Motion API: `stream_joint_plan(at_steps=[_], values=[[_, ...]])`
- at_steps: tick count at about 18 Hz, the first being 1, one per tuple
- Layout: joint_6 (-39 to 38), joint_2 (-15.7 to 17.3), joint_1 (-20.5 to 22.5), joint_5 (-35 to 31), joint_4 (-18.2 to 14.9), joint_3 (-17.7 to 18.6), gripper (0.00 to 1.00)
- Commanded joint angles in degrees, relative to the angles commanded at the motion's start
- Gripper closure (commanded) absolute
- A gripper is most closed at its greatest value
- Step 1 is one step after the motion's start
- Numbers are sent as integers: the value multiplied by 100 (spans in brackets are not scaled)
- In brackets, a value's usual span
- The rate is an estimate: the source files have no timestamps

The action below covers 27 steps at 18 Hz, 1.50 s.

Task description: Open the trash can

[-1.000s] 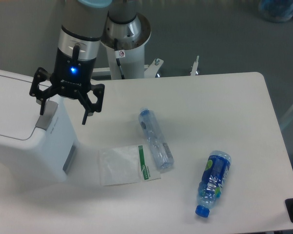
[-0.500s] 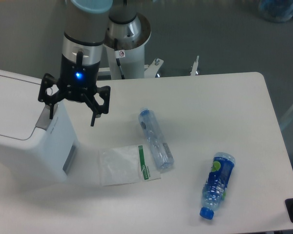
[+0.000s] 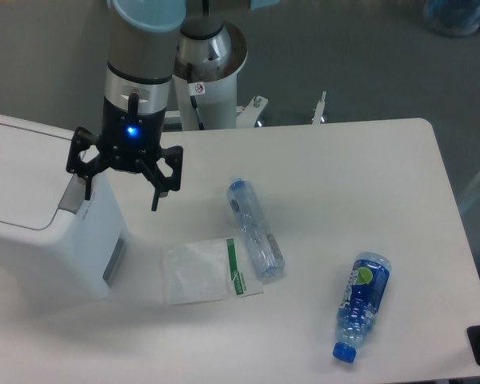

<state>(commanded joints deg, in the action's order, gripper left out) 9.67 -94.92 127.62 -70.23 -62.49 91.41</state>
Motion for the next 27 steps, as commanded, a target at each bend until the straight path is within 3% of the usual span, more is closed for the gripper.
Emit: stream_joint_plan(at_steps=[27], values=[[-176,9,-193,35,18,185,0]])
